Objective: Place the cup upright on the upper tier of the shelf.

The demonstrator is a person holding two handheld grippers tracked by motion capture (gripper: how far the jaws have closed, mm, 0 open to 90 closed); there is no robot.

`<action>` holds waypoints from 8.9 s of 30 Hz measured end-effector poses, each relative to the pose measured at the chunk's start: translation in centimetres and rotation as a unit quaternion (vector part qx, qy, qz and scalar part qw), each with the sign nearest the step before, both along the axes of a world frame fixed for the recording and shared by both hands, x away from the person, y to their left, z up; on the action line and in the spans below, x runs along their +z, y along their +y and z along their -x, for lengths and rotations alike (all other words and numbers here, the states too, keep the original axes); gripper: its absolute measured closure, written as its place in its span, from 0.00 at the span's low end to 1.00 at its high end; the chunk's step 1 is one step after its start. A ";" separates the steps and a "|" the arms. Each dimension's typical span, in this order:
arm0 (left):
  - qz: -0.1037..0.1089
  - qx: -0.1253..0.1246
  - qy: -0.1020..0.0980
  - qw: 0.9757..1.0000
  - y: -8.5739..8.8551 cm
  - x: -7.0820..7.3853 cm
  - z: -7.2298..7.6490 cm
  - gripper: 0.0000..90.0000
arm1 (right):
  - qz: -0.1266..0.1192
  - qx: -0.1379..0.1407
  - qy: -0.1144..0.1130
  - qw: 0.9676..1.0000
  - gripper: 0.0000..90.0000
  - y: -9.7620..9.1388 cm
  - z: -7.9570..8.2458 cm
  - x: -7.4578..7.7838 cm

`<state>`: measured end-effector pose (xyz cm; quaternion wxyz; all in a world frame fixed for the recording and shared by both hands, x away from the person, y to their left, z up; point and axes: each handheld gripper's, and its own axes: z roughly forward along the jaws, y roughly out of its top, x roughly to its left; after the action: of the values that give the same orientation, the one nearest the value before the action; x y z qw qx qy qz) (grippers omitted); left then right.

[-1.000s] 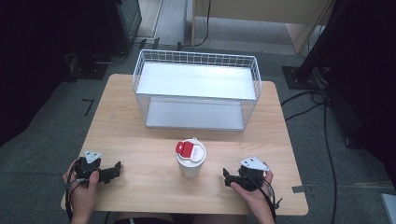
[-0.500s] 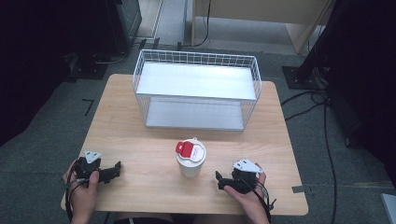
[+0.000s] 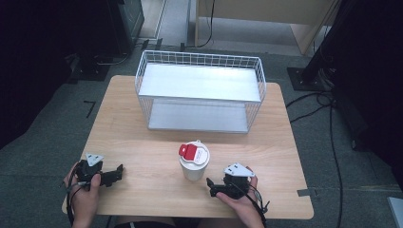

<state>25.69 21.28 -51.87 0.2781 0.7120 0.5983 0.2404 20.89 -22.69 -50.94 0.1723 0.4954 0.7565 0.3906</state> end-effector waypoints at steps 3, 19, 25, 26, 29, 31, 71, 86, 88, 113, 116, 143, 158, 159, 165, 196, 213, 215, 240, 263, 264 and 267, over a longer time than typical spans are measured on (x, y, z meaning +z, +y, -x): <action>0.000 0.000 0.000 1.000 0.0 0.0 0.0 0.00 | 0.001 0.011 -0.004 1.000 0.06 0.6 0.0 0.0; -0.001 0.000 0.000 1.000 0.0 0.0 0.0 0.00 | -0.025 0.066 -0.032 0.997 0.06 4.7 -0.2 1.2; 0.000 0.000 0.000 1.000 0.0 0.0 0.0 0.00 | -0.045 0.055 -0.040 0.997 0.07 5.6 -0.4 1.2; 0.000 0.000 0.000 1.000 0.0 0.0 0.0 0.00 | -0.051 0.050 -0.047 0.996 0.08 5.8 -0.6 1.4; 0.000 0.000 0.000 1.000 0.0 0.0 0.0 0.00 | -0.056 0.040 -0.058 0.996 0.09 6.2 -0.8 1.5; 0.001 0.000 0.000 1.000 0.0 0.0 0.0 0.00 | -0.055 0.024 -0.067 0.996 0.13 6.4 -1.0 1.7; 0.001 0.001 0.000 1.000 0.0 0.0 0.0 0.00 | -0.088 -0.019 -0.158 0.983 0.13 7.9 -2.7 7.6; 0.001 0.000 0.000 1.000 0.0 0.0 0.0 0.00 | -0.083 -0.028 -0.203 0.975 0.13 7.7 -5.3 13.8; 0.001 0.001 0.000 1.000 0.0 0.0 0.0 0.00 | -0.081 -0.032 -0.210 0.974 0.13 7.6 -5.7 14.6; 0.001 0.001 0.000 1.000 0.0 0.0 0.0 0.00 | -0.087 -0.064 -0.247 0.963 0.13 7.1 -11.5 20.6; 0.001 0.001 0.001 1.000 0.0 0.0 0.0 0.00 | -0.085 -0.067 -0.251 0.962 0.13 7.2 -12.7 21.0; 0.001 0.001 0.000 1.000 0.0 0.0 0.0 0.00 | -0.055 -0.133 -0.228 0.963 0.13 6.7 -20.7 20.6; 0.001 0.001 0.000 1.000 0.0 0.0 0.0 0.00 | -0.030 -0.139 -0.232 0.962 0.13 7.8 -24.2 21.1; 0.001 0.001 0.000 1.000 0.0 0.0 0.0 0.00 | -0.030 -0.139 -0.232 0.962 0.13 7.8 -24.2 21.1; 0.001 0.001 -0.001 1.000 0.0 0.0 0.0 0.00 | -0.040 -0.145 -0.231 0.961 0.13 7.5 -24.1 20.3; 0.001 0.001 0.000 1.000 0.0 0.0 0.0 0.00 | -0.068 -0.111 -0.216 0.968 0.12 5.4 -20.9 19.5; 0.000 0.000 -0.001 1.000 0.0 0.0 0.0 0.00 | -0.073 -0.104 -0.220 0.967 0.12 2.6 -16.5 19.0; 0.000 0.000 -0.001 1.000 0.0 0.0 0.0 0.00 | -0.077 -0.103 -0.220 0.967 0.12 2.2 -15.9 18.8; 0.000 0.000 0.000 1.000 0.0 0.0 0.0 0.00 | -0.051 -0.114 -0.209 0.970 0.10 -2.3 -8.0 12.3; 0.001 0.000 0.000 1.000 0.0 0.0 0.0 0.00 | -0.006 -0.185 -0.173 0.967 0.11 -8.7 -3.0 5.3; 0.001 0.000 0.000 1.000 0.0 0.0 0.0 0.00 | -0.002 -0.189 -0.174 0.966 0.11 -8.9 -2.9 5.2; 0.001 0.000 0.000 1.000 0.0 0.0 0.0 0.00 | 0.016 -0.198 -0.172 0.965 0.11 -9.6 -2.5 4.6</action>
<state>25.72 21.27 -51.88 0.2786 0.7116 0.5986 0.2401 23.40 -32.28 -46.37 0.3815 0.5583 0.6083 0.4156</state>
